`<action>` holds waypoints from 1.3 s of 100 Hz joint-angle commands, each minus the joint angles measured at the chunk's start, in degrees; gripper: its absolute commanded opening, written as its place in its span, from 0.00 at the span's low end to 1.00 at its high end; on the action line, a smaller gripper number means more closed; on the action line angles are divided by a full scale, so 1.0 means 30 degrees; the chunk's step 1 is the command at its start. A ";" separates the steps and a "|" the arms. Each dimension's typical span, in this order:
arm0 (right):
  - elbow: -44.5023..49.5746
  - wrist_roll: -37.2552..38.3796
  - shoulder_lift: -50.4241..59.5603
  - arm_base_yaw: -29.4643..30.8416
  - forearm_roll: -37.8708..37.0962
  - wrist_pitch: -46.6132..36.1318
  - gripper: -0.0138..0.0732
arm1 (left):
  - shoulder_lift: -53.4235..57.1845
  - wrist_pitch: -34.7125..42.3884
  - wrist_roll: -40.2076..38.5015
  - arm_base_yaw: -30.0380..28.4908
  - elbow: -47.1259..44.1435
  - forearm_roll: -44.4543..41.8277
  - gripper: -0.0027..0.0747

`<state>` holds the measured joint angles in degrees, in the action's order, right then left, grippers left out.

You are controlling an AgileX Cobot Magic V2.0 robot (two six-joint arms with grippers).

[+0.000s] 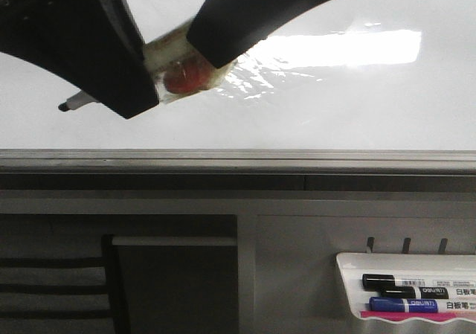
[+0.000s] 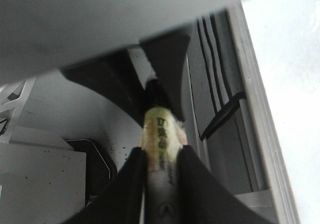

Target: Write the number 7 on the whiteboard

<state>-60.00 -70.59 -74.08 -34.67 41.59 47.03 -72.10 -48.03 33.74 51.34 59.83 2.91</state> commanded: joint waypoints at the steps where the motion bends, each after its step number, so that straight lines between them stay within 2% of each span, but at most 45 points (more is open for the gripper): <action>1: -0.0656 -0.0164 0.0357 -0.0073 0.0909 -0.0653 0.18 | 0.0542 0.0941 -0.0332 0.0134 0.0645 0.0394 0.01; 20: -0.0656 -0.0164 0.0357 -0.0073 0.0909 -0.0653 0.12 | 0.0542 0.0983 -0.0332 0.0134 0.0645 0.0394 0.01; 70: -0.0656 -0.0164 0.0357 -0.0073 0.0909 -0.0408 0.12 | 0.0368 0.1021 -0.0332 0.0226 0.0645 0.0240 0.03; 77: -0.0656 -0.0164 0.0357 -0.0073 0.0909 -0.0408 0.12 | 0.0368 0.1021 -0.0332 0.0359 0.0645 -0.0371 0.14; 84: -0.0656 -0.0164 0.0357 -0.0073 0.0909 -0.0396 0.12 | 0.0368 0.1021 -0.0332 0.0392 0.0645 -0.0656 0.35; 89: -0.0656 -0.0164 0.0357 -0.0073 0.0909 -0.0396 0.12 | 0.0368 0.1062 -0.0332 0.0392 0.0645 -0.0656 0.54; 96: -0.0656 -0.0131 0.0357 -0.0073 0.0909 -0.0282 0.12 | 0.0368 0.1379 -0.0332 0.0392 0.0645 -0.0621 0.70; 101: -0.0656 -0.0131 0.0357 0.0003 0.0909 -0.0142 0.12 | 0.0368 0.1397 -0.0332 0.0392 0.0645 -0.0621 0.74; 109: -0.0656 0.0556 0.0562 0.0236 0.0413 0.0003 0.12 | 0.0368 0.1362 -0.0332 0.0392 0.0645 -0.0621 0.74; 130: -0.0980 0.4930 0.1708 0.1654 -0.3314 0.0962 0.12 | 0.0368 0.1362 -0.0332 0.0392 0.0645 -0.0621 0.74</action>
<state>-60.40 -61.18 -72.24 -31.55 34.16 49.71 -72.21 -46.76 33.41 52.03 59.86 0.83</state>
